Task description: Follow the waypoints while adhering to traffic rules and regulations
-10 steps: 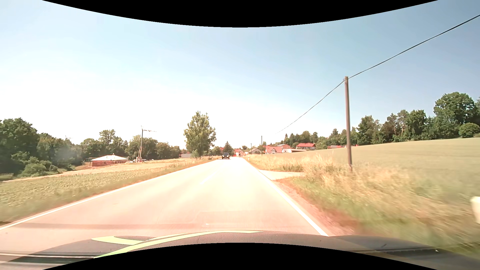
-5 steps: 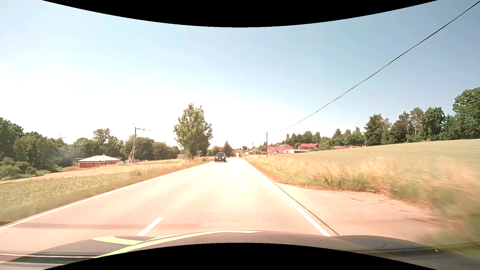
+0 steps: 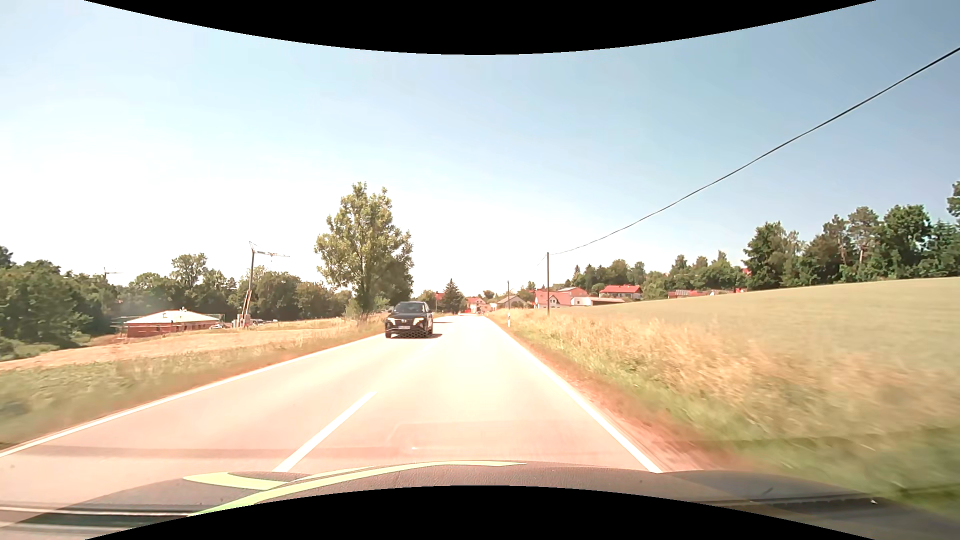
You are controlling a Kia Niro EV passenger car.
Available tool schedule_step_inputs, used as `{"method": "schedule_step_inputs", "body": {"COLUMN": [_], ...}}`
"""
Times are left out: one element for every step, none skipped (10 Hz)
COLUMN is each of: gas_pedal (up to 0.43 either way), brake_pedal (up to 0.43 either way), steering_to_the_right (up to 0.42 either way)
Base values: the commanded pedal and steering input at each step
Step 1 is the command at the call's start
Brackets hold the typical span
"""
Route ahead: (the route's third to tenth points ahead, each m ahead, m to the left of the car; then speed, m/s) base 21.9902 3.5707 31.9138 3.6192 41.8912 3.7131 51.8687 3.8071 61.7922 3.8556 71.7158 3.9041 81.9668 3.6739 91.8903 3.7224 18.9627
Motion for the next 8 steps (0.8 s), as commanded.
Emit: {"method": "schedule_step_inputs", "body": {"gas_pedal": [0.079, 0.067, 0.059, 0.047, 0.047, 0.047, 0.047, 0.047], "brake_pedal": [0.000, 0.000, 0.000, 0.000, 0.000, 0.000, 0.000, 0.000], "steering_to_the_right": [0.000, 0.000, -0.001, -0.001, -0.002, -0.002, -0.002, -0.002]}}
